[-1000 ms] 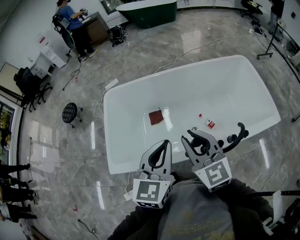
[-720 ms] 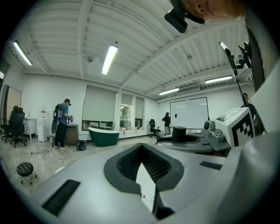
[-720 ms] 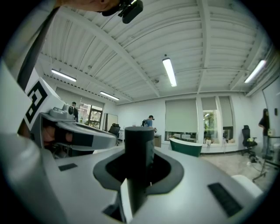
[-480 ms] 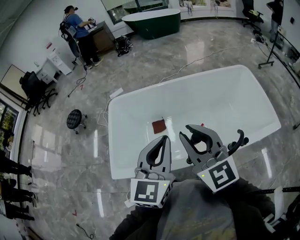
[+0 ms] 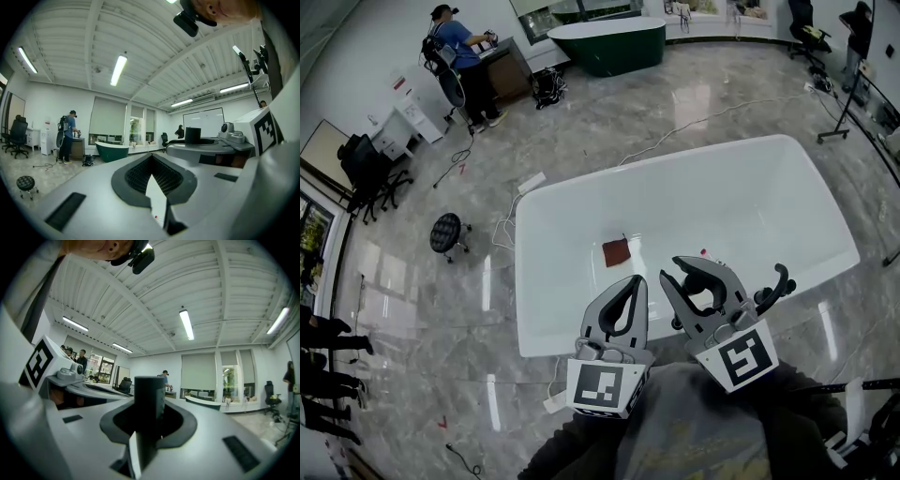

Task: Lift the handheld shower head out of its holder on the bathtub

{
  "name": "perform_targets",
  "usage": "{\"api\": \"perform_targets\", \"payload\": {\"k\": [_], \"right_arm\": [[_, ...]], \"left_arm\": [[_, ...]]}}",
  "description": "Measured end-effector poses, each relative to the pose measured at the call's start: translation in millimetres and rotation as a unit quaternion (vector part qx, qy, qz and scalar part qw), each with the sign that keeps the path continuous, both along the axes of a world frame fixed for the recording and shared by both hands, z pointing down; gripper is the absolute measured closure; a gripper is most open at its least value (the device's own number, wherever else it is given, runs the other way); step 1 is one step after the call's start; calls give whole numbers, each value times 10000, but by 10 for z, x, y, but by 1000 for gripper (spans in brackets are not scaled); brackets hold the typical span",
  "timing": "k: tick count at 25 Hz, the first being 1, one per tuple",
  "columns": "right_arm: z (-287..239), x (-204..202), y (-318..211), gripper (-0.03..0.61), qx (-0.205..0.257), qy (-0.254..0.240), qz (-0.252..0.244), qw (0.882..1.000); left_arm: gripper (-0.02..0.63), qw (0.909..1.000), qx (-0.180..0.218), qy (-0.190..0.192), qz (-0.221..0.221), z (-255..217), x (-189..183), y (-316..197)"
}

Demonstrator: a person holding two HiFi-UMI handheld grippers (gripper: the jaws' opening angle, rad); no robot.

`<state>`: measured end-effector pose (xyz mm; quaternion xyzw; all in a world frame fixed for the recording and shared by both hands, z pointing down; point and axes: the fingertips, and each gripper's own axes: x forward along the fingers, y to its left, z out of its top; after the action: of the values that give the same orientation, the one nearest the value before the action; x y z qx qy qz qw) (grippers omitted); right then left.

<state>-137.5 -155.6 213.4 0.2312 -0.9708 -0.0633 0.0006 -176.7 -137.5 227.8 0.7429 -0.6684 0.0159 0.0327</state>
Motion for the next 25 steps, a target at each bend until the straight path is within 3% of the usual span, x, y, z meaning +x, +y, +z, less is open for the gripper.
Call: {"api": "perform_targets", "payload": {"k": [6, 15, 21, 25], "right_arm": [[3, -9, 119, 486, 13, 0, 216, 9998], [-41, 68, 467, 486, 242, 142, 837, 9961], [-68, 229, 726, 486, 167, 80, 869, 9960], [-161, 448, 950, 486, 294, -42, 707, 9971]], "left_arm": [[611, 9998, -11, 101, 169, 79, -33, 89], [611, 9973, -361, 262, 578, 268, -72, 374], [611, 9961, -344, 248, 771, 239, 152, 610], [611, 9976, -346, 157, 584, 182, 362, 792]]}}
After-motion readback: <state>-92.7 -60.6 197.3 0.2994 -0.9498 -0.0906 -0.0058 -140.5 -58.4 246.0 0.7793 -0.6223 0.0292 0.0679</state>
